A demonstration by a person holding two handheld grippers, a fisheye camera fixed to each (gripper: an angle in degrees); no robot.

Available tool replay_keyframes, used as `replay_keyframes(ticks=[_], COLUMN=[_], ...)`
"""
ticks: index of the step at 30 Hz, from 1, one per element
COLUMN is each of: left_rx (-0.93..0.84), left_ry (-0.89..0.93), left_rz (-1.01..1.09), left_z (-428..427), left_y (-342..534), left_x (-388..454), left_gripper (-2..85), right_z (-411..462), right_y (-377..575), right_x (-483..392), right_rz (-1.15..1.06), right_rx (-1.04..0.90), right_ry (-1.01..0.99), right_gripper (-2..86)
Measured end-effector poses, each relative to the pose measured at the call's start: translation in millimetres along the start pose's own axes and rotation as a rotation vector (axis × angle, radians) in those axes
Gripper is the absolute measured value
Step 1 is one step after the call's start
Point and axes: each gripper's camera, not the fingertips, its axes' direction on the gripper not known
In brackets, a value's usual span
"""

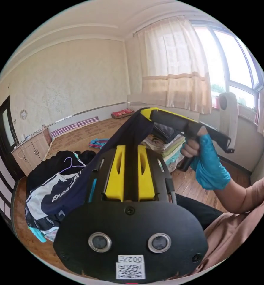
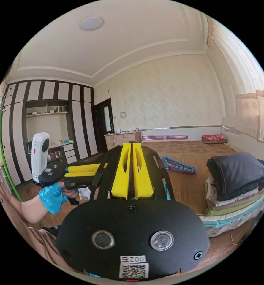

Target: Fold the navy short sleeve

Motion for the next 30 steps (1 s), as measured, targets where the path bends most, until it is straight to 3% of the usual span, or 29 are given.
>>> replay_keyframes(ticks=[12,18,24,30], left_rx=[-0.280,-0.317,-0.256,-0.175], left_ry=[-0.315,-0.531,-0.552,-0.449], left_rz=[-0.181,-0.188,-0.158,-0.104], left_z=[39,82,106,122], left_y=[100,103,72,30], left_x=[-52,-74,-85,-78], left_gripper=[14.1,16.3,12.5,7.9], right_z=[-40,-66,-94,-137], right_y=[1,0,5,-3], right_x=[48,65,94,88], right_rz=[0.063,0.094,0.143,0.064], right_rx=[-0.014,-0.024,-0.034,0.030], right_ry=[0.048,0.019,-0.001,0.047], right_gripper=[-0.9,-1.0,-1.0,-0.9])
